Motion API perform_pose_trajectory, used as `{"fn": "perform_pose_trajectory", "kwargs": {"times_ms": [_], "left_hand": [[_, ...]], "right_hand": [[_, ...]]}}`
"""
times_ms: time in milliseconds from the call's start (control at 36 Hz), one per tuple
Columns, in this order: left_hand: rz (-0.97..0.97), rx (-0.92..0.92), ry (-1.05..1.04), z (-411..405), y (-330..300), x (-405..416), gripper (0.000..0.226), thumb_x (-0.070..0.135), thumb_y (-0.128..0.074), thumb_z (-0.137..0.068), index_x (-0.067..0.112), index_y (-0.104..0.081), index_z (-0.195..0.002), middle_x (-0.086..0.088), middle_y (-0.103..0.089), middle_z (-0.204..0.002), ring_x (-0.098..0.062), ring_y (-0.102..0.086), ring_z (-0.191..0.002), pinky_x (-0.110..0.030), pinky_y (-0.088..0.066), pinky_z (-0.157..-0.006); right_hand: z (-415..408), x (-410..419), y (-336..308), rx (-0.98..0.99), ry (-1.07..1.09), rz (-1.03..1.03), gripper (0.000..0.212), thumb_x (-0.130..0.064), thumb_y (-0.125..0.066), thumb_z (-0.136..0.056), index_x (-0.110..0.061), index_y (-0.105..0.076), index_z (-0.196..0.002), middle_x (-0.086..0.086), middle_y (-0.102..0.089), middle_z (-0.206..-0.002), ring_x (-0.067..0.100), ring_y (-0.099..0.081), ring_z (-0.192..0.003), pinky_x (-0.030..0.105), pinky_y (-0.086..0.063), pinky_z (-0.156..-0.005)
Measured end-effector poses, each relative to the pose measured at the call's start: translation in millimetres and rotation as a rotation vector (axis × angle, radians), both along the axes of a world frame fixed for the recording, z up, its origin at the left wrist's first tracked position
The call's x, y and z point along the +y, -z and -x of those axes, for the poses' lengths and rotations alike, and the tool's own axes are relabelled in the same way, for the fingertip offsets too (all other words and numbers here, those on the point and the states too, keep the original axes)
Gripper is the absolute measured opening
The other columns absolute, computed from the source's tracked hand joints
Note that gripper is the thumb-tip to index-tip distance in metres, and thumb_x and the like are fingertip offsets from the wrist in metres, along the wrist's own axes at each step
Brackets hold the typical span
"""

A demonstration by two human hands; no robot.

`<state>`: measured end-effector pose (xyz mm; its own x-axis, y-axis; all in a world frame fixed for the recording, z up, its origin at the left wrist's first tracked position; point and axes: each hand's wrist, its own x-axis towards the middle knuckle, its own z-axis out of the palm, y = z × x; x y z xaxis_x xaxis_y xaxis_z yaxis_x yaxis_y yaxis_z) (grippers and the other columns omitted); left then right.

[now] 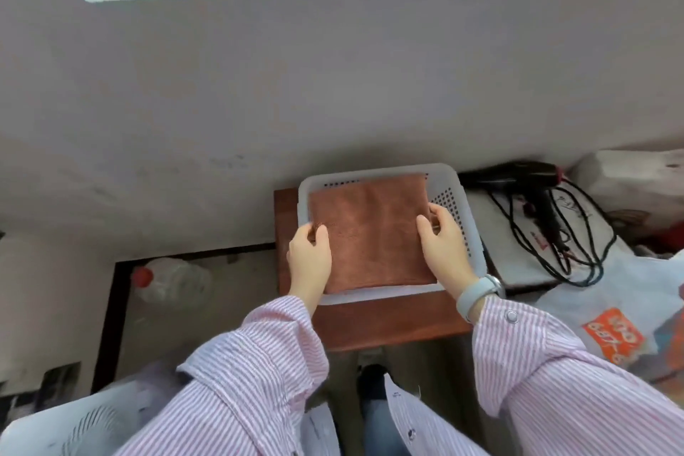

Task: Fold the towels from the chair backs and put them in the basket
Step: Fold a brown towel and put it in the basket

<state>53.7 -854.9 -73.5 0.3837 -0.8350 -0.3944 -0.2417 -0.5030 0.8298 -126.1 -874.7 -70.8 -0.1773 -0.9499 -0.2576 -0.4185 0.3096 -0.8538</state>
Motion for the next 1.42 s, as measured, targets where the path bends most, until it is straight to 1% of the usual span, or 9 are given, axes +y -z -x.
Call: {"fn": "perform_pose_trajectory", "kwargs": {"times_ms": [167,306,417,528,667,778,1167,1278,1417], "left_hand": [[-0.131,-0.109,-0.037,9.5,36.6,-27.3,0.038,0.017,-0.042,-0.096,0.005,-0.045,-0.131,-0.012,-0.054,-0.128,-0.024,-0.048,-0.118,-0.03,-0.036,-0.099],[-0.088,-0.35,-0.008,26.4,39.5,-23.5,0.047,0.008,-0.041,-0.093,0.014,-0.032,-0.139,-0.005,-0.034,-0.141,-0.02,-0.036,-0.128,-0.028,-0.03,-0.101],[0.108,-0.707,0.184,28.9,43.2,-27.2,0.046,0.006,-0.042,-0.088,0.012,-0.041,-0.134,-0.011,-0.036,-0.143,-0.026,-0.027,-0.136,-0.04,-0.026,-0.109],[0.153,-0.879,0.439,25.9,55.8,-48.9,0.047,0.014,-0.031,-0.086,0.004,-0.049,-0.128,-0.015,-0.045,-0.139,-0.031,-0.033,-0.134,-0.043,-0.019,-0.113],[0.054,-0.951,0.594,28.8,83.6,-48.7,0.054,0.022,-0.027,-0.088,0.0,-0.034,-0.136,-0.017,-0.038,-0.144,-0.032,-0.031,-0.135,-0.046,-0.019,-0.114],[0.033,-0.991,0.605,27.5,102.4,-42.5,0.058,0.03,-0.025,-0.091,0.003,-0.018,-0.142,-0.015,-0.026,-0.149,-0.028,-0.017,-0.139,-0.04,-0.006,-0.114],[-0.048,-0.95,0.6,26.2,99.9,-50.9,0.06,0.034,-0.023,-0.09,0.007,-0.018,-0.143,-0.011,-0.024,-0.151,-0.027,-0.017,-0.141,-0.049,-0.017,-0.112],[0.053,-0.759,0.524,20.4,65.3,-48.4,0.053,0.03,-0.027,-0.092,0.009,-0.035,-0.139,-0.009,-0.031,-0.149,-0.024,-0.023,-0.14,-0.035,-0.015,-0.112],[0.13,-0.692,0.301,-5.8,17.6,-23.2,0.044,0.028,-0.035,-0.09,0.012,-0.049,-0.129,-0.006,-0.044,-0.139,-0.02,-0.037,-0.132,-0.036,-0.031,-0.105]], "right_hand": [[11.4,-30.5,43.4,-0.01,-0.066,-0.144,0.036,-0.019,-0.042,-0.095,-0.013,-0.044,-0.131,0.002,-0.053,-0.127,0.017,-0.048,-0.119,0.037,-0.039,-0.103],[26.7,-38.4,59.5,0.021,-0.145,-0.282,0.041,-0.018,-0.047,-0.093,-0.017,-0.041,-0.134,0.006,-0.049,-0.132,0.022,-0.047,-0.122,0.042,-0.039,-0.104],[27.1,-39.1,43.5,0.268,-0.132,-0.012,0.046,-0.018,-0.047,-0.089,-0.014,-0.04,-0.134,0.007,-0.042,-0.132,0.02,-0.039,-0.124,0.04,-0.033,-0.107],[4.7,-52.9,41.2,0.638,-0.441,0.364,0.048,-0.01,-0.038,-0.078,-0.007,-0.051,-0.124,0.016,-0.052,-0.125,0.031,-0.043,-0.122,0.054,-0.031,-0.106],[-12.4,-55.1,76.0,0.854,-0.699,0.274,0.051,-0.021,-0.037,-0.082,-0.01,-0.046,-0.13,0.018,-0.045,-0.138,0.036,-0.036,-0.132,0.049,-0.02,-0.111],[-5.1,-52.5,99.3,0.865,-0.765,0.25,0.053,-0.034,-0.035,-0.088,-0.021,-0.034,-0.139,0.018,-0.032,-0.147,0.036,-0.025,-0.137,0.047,-0.009,-0.112],[-5.1,-59.6,98.0,0.788,-0.808,0.23,0.051,-0.036,-0.032,-0.089,-0.023,-0.035,-0.138,0.018,-0.028,-0.148,0.033,-0.016,-0.139,0.048,-0.006,-0.114],[-2.6,-61.1,67.6,0.626,-0.679,0.282,0.041,-0.025,-0.036,-0.085,-0.012,-0.061,-0.114,0.016,-0.053,-0.13,0.034,-0.043,-0.127,0.048,-0.02,-0.109],[-21.1,-52.1,15.6,0.428,-0.632,0.331,0.035,-0.018,-0.039,-0.085,-0.009,-0.061,-0.11,0.009,-0.063,-0.111,0.028,-0.055,-0.109,0.047,-0.045,-0.095]]}}
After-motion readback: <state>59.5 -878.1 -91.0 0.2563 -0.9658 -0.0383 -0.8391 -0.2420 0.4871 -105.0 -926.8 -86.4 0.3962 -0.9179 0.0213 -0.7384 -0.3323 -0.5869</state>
